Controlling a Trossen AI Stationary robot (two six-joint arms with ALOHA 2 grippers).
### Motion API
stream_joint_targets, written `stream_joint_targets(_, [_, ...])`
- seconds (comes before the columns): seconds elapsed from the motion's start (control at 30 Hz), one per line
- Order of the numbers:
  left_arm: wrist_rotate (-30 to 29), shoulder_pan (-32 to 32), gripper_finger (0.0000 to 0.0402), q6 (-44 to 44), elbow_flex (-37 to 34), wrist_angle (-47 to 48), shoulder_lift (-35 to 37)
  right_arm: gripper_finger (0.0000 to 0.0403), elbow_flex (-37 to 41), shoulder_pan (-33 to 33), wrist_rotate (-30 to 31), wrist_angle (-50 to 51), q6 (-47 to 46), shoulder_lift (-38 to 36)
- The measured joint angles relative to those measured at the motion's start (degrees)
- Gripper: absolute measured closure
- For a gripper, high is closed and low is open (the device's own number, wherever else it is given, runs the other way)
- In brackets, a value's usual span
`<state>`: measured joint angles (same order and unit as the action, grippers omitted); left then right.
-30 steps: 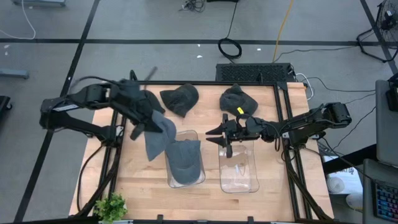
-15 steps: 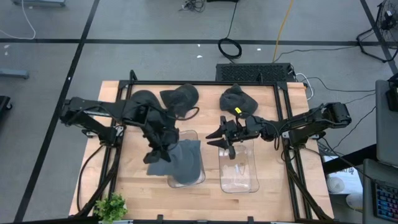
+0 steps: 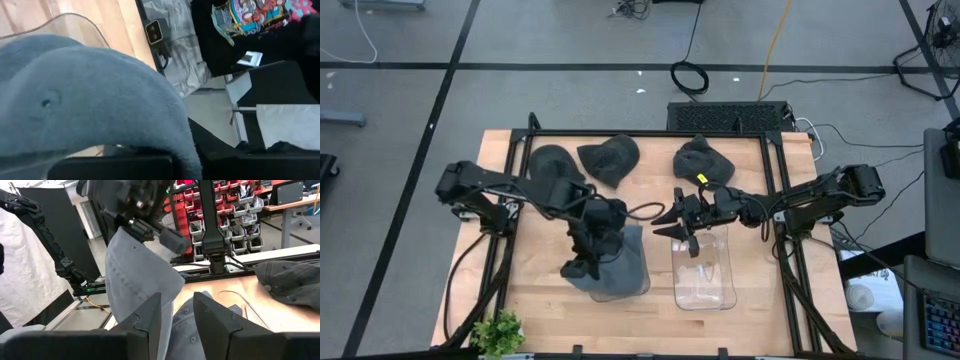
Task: Pick & Place hat
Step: Put the gray cap into the left transparent bin
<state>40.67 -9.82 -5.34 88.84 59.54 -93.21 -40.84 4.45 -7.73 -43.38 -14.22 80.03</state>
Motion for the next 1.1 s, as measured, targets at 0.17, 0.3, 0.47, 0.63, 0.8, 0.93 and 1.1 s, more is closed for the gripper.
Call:
stream_joint_targets(0.17, [-0.9,1.6,0.0392,5.3,0.0,-0.5,-0.9,0.0303,0.0,0.0,0.0,0.0,-0.1,0.0])
stream_joint_targets(0.3, [-4.2,3.1,0.0392,7.1,0.0,-1.7,-1.6,0.0303,0.0,0.0,0.1,0.2,-0.1,0.0])
stream_joint_targets(0.47, [-7.0,4.2,0.0392,13.2,0.0,-0.3,-2.7,0.0303,0.0,0.0,0.1,0.4,-0.1,0.0])
stream_joint_targets(0.63, [-0.5,2.8,0.0392,20.3,0.0,1.3,-4.1,0.0303,0.0,0.0,0.1,0.9,0.0,0.0])
stream_joint_targets(0.8, [-0.4,1.2,0.0392,24.4,0.0,-0.6,-3.6,0.0303,0.0,0.0,0.1,1.2,0.1,0.0])
stream_joint_targets(0.93, [-10.0,1.2,0.0389,23.3,-0.1,-2.6,-3.7,0.0303,0.0,0.0,0.2,1.4,0.1,0.0])
stream_joint_targets(1.1, [-13.9,1.9,0.0379,27.3,-0.3,-4.4,-6.3,0.0303,0.0,0.0,0.2,1.8,-0.1,0.0])
